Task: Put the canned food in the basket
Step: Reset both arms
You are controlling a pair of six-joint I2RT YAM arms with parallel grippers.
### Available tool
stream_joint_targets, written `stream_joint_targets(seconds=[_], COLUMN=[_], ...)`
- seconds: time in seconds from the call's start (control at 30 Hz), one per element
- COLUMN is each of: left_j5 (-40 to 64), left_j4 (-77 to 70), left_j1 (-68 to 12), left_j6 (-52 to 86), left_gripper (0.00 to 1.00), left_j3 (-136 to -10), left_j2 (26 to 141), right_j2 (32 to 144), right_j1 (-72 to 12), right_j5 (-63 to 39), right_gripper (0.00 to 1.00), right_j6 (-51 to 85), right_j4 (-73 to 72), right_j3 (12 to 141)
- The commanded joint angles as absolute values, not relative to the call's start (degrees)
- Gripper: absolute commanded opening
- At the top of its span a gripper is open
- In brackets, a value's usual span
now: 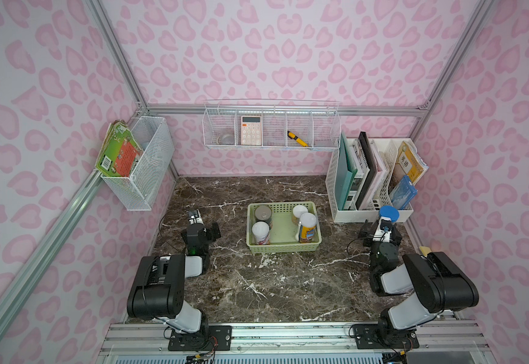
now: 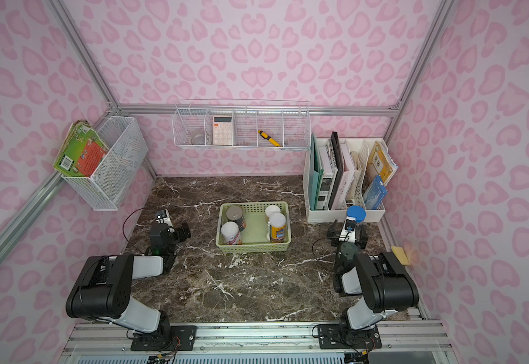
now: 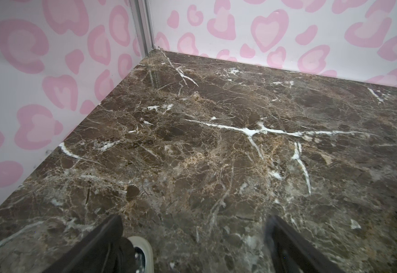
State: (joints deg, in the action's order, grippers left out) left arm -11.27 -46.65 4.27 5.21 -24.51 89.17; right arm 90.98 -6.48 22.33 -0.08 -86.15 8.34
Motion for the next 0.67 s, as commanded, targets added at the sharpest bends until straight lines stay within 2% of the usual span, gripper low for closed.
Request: stream_joint_targets(seconds=[0.0, 0.63], left_j5=[-10.99, -10.99], left_j4=[-46.64, -46.63], left_j1=[4.25, 4.26], left_j6=[5.4, 5.4], left_gripper=[0.99, 0.99], left_j3=[-24.57, -24.6], left_j2=[89.01, 89.02], right_j2=[90.97, 90.7], right_j1=[-6.5, -5.57], right_j5=[22.15, 20.86], right_gripper=[1.0, 1.0], right_j6=[0.35, 1.32], right_j4=[-86.33, -84.33], right_j3=[8.62, 9.37])
